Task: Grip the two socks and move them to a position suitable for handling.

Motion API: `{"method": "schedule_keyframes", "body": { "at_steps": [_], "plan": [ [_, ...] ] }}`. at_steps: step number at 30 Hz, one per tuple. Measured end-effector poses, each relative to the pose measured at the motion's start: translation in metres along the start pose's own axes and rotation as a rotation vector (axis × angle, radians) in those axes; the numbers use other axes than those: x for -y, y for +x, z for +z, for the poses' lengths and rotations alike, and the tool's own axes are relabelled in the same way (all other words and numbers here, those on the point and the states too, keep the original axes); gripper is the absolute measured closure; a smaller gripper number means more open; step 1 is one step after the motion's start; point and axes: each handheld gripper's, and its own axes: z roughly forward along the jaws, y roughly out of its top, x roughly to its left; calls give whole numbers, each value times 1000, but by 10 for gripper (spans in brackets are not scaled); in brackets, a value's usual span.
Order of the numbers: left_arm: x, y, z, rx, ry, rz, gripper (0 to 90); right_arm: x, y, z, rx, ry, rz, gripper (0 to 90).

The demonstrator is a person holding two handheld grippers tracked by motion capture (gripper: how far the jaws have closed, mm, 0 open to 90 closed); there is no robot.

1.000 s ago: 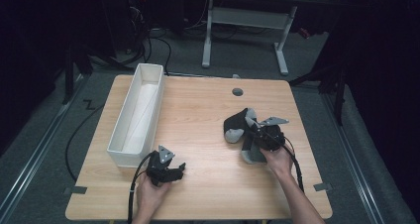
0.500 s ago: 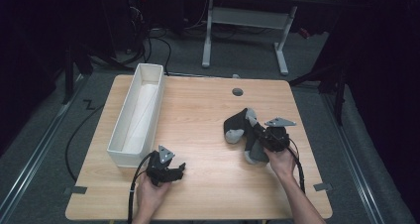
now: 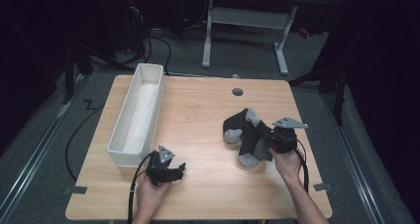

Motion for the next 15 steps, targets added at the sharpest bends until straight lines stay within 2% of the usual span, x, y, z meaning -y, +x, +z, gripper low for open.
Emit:
{"method": "schedule_keyframes", "body": {
  "at_steps": [5, 8, 15],
  "plan": [
    [0, 0, 0, 0, 0, 0, 253, -3, 2, -9, -12, -31, 1, 785],
    [0, 0, 0, 0, 0, 0, 253, -6, 6, -15, -23, -51, -14, 785],
    [0, 0, 0, 0, 1, 1, 253, -16, 23, -26, -67, -92, -51, 785]
  ]
}}
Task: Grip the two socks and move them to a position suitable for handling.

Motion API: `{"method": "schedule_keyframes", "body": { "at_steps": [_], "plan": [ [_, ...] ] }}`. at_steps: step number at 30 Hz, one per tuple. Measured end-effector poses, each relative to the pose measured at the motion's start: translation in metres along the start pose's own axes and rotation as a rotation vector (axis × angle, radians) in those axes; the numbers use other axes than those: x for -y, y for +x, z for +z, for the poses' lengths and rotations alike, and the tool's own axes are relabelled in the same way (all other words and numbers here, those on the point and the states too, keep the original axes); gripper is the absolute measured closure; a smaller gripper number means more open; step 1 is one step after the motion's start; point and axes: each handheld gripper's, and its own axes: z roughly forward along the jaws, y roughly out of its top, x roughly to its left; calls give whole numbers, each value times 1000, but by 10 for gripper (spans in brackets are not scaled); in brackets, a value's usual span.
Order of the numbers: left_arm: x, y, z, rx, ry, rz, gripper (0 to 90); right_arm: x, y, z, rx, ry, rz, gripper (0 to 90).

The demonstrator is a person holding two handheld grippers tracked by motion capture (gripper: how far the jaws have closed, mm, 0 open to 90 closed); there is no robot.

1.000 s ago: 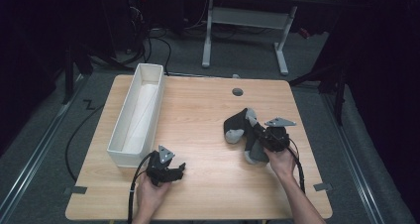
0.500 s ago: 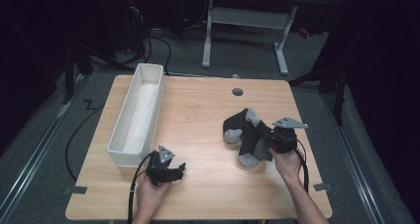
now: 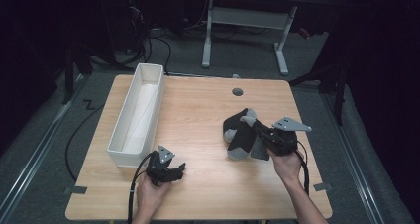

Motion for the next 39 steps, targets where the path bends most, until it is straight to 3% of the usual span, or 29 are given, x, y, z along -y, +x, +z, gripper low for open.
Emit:
{"method": "schedule_keyframes", "body": {
  "at_steps": [7, 18, 21, 23, 28, 34, 39],
  "plan": [
    [0, 0, 0, 0, 2, 2, 247, -10, 16, -1, -39, -22, -33, 785],
    [0, 0, 0, -1, 4, -1, 217, -22, 36, 7, -109, -38, -43, 785],
    [-1, 1, 0, 4, 7, -13, 214, -25, 39, 8, -120, -42, -43, 785],
    [-3, 3, -1, 13, 1, -49, 214, -27, 44, 12, -138, -46, -38, 785],
    [-3, 2, -1, 17, -3, -45, 261, -29, 53, 18, -156, -40, -46, 785],
    [-10, -9, -4, 59, -17, -69, 292, -30, 60, 22, -172, -44, -43, 785],
    [-20, -27, -1, 116, -21, -89, 296, -31, 66, 24, -191, -51, -36, 785]
  ]
}}
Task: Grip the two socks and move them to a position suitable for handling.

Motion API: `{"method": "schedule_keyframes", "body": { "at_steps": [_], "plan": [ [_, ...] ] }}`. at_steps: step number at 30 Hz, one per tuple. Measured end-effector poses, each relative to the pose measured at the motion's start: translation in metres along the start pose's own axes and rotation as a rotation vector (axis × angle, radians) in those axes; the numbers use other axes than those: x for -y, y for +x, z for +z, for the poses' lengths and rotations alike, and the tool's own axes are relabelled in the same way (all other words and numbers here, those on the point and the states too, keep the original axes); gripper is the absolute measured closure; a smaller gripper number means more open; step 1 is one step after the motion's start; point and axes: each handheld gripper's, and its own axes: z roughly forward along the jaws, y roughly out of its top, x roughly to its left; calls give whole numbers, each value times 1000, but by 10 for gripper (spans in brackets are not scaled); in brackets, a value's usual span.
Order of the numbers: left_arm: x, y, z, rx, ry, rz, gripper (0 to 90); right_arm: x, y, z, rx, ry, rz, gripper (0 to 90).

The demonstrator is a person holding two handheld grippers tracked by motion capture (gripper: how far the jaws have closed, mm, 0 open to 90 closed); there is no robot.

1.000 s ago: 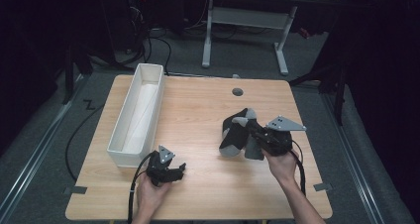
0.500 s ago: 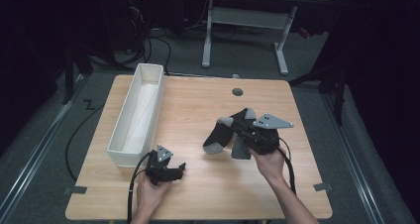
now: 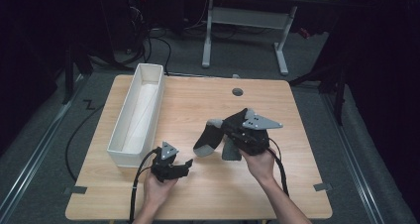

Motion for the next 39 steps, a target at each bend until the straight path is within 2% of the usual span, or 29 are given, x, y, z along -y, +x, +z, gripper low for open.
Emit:
{"method": "schedule_keyframes", "body": {
  "at_steps": [4, 5, 8, 9, 10, 11, 18, 22, 26, 27, 32, 39],
  "plan": [
    [-3, -7, 7, 12, 13, -12, 314, 0, 2, 1, -10, -12, 4, 785],
    [-3, -9, 10, 16, 14, -26, 319, 0, 2, 1, -13, -12, 8, 784],
    [-4, -11, 13, 9, 22, -33, 351, 0, 3, 2, -16, -16, 12, 784],
    [-5, -10, 17, 8, 26, -56, 369, 1, 3, 2, -18, -16, 15, 784],
    [-5, -10, 17, 8, 26, -56, 370, 2, 3, 1, -19, -17, 17, 784],
    [-5, -10, 20, 5, 29, -74, 378, 2, 3, 1, -18, -17, 18, 784],
    [-3, -10, 25, -1, 35, -80, 509, 7, 1, 2, -18, -8, 27, 784],
    [-3, -9, 28, -1, 36, -96, 580, 10, 0, 2, -20, -10, 36, 783],
    [-4, -10, 28, 7, 30, -102, 640, 12, 0, 3, -21, -5, 38, 782],
    [-4, -10, 28, 10, 32, -104, 684, 12, 0, 3, -22, -5, 40, 783],
    [-4, -10, 27, 18, 37, -104, 780, 15, -1, 4, -21, -3, 46, 782],
    [-8, -9, 24, 19, 21, -108, 829, 24, -5, 6, -6, 21, 56, 780]
  ]
}}
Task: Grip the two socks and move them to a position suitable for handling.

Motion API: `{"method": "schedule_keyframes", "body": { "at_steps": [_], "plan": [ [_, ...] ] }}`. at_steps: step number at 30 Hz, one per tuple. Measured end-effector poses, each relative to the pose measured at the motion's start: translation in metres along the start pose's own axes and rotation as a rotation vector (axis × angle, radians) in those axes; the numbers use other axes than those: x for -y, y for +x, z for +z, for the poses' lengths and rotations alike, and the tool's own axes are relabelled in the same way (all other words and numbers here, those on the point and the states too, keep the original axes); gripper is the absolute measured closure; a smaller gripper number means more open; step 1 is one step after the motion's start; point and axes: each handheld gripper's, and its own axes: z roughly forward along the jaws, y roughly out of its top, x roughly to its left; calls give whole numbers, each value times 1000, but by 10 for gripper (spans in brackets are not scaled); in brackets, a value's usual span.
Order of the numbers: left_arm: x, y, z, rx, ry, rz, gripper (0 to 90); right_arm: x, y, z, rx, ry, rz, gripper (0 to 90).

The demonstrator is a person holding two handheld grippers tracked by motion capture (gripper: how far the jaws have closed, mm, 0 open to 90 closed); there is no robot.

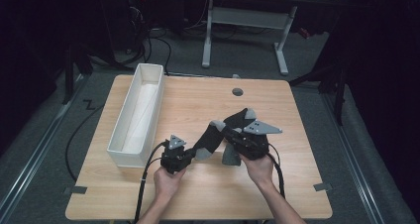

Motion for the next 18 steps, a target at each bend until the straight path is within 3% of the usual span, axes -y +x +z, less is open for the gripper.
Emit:
{"method": "schedule_keyframes", "body": {
  "at_steps": [5, 18],
  "plan": [
    [-8, -5, -6, 13, -18, 21, 834, 8, -3, 4, 6, 26, 13, 774],
    [-40, -22, -15, 55, -98, 21, 837, 36, -5, 14, -25, 105, 61, 767]
  ]
}}
